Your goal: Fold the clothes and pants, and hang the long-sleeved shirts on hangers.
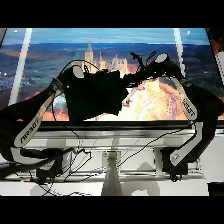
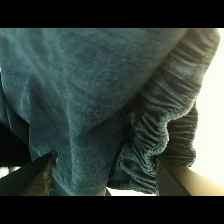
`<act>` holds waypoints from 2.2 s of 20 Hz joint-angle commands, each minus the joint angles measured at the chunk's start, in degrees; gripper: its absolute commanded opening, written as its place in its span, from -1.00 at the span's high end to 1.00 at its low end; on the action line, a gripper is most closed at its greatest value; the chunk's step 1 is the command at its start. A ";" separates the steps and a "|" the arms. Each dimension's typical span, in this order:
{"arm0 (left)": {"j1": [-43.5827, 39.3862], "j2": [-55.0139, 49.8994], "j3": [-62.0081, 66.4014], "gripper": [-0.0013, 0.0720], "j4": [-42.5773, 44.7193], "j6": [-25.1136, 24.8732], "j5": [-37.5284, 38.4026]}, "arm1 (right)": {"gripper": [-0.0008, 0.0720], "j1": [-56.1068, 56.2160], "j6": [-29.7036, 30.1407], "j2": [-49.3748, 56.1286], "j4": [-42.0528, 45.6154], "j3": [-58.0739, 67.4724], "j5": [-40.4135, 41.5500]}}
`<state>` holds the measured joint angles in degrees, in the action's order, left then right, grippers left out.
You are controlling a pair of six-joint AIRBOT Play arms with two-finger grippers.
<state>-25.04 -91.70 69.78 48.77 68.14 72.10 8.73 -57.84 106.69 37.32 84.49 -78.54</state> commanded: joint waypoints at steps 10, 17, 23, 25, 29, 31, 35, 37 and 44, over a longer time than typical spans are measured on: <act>2.27 0.00 -0.15 0.89 0.02 0.00 -2.60 | -0.91 7.04 -12.68 -0.26 11.17 0.02 20.28; 2.27 0.00 -0.15 0.89 0.02 0.00 -2.97 | -0.90 6.32 -19.30 0.04 13.88 0.00 17.29; 2.27 -0.02 -0.15 0.89 2.12 0.00 -4.68 | -0.88 9.81 -15.98 5.97 -0.92 -0.02 5.38; 2.27 0.00 -0.15 0.89 4.42 0.04 -4.59 | -0.65 12.87 -14.34 6.38 -2.32 -0.02 10.08; 3.23 2.34 -0.13 0.90 5.27 -0.02 -4.39 | 0.88 14.01 -13.92 6.03 -1.99 2.64 14.80; 4.79 7.04 -0.13 0.90 9.88 0.04 -4.87 | 0.88 11.54 -15.06 4.55 1.18 4.66 15.32; 9.66 22.56 -0.13 0.89 21.40 2.62 -5.07 | 0.88 2.49 -21.14 -3.39 13.42 5.73 18.73; 12.41 31.17 -0.13 0.89 23.23 2.60 -5.09 | 0.88 -3.48 -26.32 -8.48 21.00 5.73 19.96; 19.02 53.79 -0.13 0.89 23.23 2.56 -9.99 | 0.88 -29.09 -43.80 -22.47 43.95 5.70 12.52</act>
<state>-8.21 -45.95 69.63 71.11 70.54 64.93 -10.31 -94.72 88.95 70.81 90.17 -61.25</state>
